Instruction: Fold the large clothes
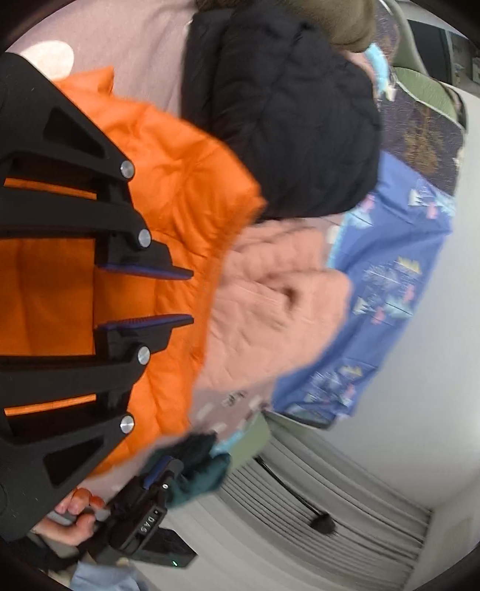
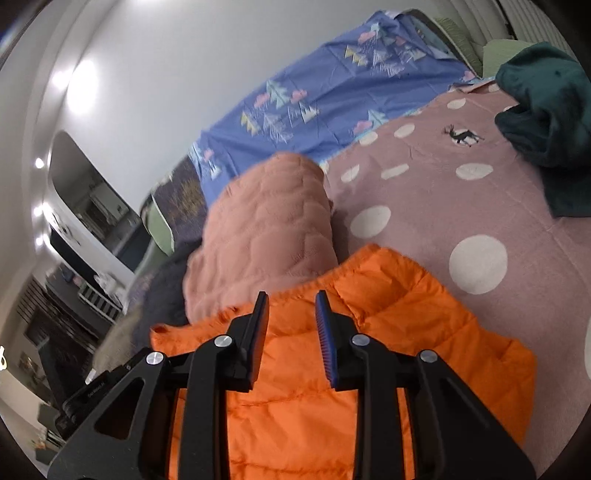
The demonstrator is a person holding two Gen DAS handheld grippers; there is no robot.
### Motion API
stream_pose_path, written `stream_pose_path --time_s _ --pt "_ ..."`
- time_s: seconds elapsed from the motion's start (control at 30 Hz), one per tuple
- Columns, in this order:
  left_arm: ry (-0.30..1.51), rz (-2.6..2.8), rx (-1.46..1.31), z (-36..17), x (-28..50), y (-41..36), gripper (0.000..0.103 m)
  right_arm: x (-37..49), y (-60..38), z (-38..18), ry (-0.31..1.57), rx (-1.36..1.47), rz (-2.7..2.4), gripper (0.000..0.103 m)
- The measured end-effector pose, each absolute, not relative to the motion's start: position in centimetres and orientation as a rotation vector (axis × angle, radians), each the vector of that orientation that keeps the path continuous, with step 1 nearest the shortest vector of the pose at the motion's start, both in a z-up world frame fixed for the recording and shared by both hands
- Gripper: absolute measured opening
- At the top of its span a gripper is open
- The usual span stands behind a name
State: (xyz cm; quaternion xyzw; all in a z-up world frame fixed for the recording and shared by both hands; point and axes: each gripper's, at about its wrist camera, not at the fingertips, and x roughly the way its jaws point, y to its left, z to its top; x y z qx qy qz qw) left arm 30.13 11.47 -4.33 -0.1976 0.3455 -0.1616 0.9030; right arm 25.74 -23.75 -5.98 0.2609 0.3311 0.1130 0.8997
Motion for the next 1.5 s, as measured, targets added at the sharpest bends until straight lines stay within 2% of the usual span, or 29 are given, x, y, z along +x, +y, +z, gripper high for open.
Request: stream_pose_path --time_s 0.23,0.57,0.67,0.73,0.77,0.8,0.9,1.03,1.23,1.5 --pt "0.819 -0.322 -0.391 -9.7 32.3 11.7 0.018 27.0 -22.9 -11.4 0.774 0.442 0.123 0.026" --pt "0.789 -0.238 -0.306 -10.6 31.6 11.3 0.015 26.7 -22.4 -12.0 0.779 0.360 0.051 0.025" --pt "0.780 -0.206 -0.257 -10.0 31.1 10.9 0.015 25.3 -22.6 -11.0 0.776 0.383 0.051 0.031" --pt "0.761 -0.180 -0.218 -9.1 30.2 10.6 0.029 23.3 -22.8 -10.0 0.751 0.401 0.046 0.047" --pt "0.739 -0.167 -0.202 -8.4 29.4 10.4 0.044 21.9 -22.9 -9.4 0.734 0.405 0.051 0.049" --pt "0.717 -0.163 -0.191 -7.8 28.6 10.3 0.048 20.7 -23.0 -9.0 0.721 0.410 0.060 0.049" --pt "0.675 -0.174 -0.167 -5.9 26.3 9.9 0.048 16.3 -24.0 -7.7 0.681 0.464 0.092 0.050" --pt "0.648 -0.224 -0.162 -4.2 23.7 8.8 0.051 10.3 -25.8 -7.5 0.649 0.634 0.139 0.057" --pt "0.618 -0.363 -0.121 -1.9 20.4 4.0 0.053 1.8 -29.6 -9.5 0.549 0.911 0.083 0.066" --pt "0.741 -0.486 -0.167 -4.3 22.5 -0.1 0.053 -1.5 -32.3 -13.7 0.550 1.195 0.073 0.067"
